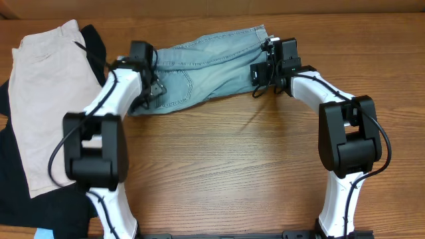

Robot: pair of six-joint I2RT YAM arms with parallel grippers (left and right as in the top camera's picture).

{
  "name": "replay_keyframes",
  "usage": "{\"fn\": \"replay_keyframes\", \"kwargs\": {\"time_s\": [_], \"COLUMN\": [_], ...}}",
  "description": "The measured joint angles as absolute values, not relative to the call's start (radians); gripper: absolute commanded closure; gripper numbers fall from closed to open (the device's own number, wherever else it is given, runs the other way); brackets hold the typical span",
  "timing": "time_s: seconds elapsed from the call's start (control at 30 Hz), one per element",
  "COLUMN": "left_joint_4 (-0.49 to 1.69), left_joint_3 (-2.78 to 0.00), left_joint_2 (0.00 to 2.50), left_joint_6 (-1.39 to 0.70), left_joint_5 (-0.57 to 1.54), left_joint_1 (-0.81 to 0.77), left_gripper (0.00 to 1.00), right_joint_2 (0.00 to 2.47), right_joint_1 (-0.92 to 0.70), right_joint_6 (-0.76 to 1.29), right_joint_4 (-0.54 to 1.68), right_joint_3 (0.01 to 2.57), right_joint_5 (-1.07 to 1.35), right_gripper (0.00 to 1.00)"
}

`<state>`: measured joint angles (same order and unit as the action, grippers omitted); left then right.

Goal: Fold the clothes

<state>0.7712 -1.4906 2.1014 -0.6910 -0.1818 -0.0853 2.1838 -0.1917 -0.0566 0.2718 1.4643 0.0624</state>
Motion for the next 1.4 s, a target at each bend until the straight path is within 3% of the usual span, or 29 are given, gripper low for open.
{"fn": "replay_keyframes", "kwargs": {"time_s": [0.13, 0.23, 0.73, 1.03, 1.4], "left_joint_4": [0.809, 0.863, 1.268, 1.264, 1.1], "left_joint_3": [-1.521, -1.538, -1.545, -1.513, -1.507], "left_joint_2": [2.124, 2.135, 2.158, 2.116, 1.747], "left_joint_6": [-0.686, -0.678, -0.575, -0.558, -0.459], "left_joint_5": [-0.162, -0.139, -0.002, -0.031, -0.057], "left_joint_1": [-0.084, -0.084, -0.086, -0.085, -0.085], "left_gripper": [0.07, 0.01, 0.0, 0.0, 0.0], "right_joint_2": [2.184, 2.183, 2.135, 2.063, 1.672], "right_joint_1": [-0.192, -0.199, -0.188, -0.182, -0.177], "right_joint_6": [-0.049, -0.024, 0.188, 0.244, 0.259], "right_joint_4": [0.367, 0.472, 1.146, 1.237, 1.213], "right_joint_3": [1.492, 1.521, 1.554, 1.485, 1.481], "right_joint_5": [0.056, 0.044, 0.065, 0.142, 0.197], "right_gripper": [0.0, 0.0, 0.01, 0.0, 0.0]}}
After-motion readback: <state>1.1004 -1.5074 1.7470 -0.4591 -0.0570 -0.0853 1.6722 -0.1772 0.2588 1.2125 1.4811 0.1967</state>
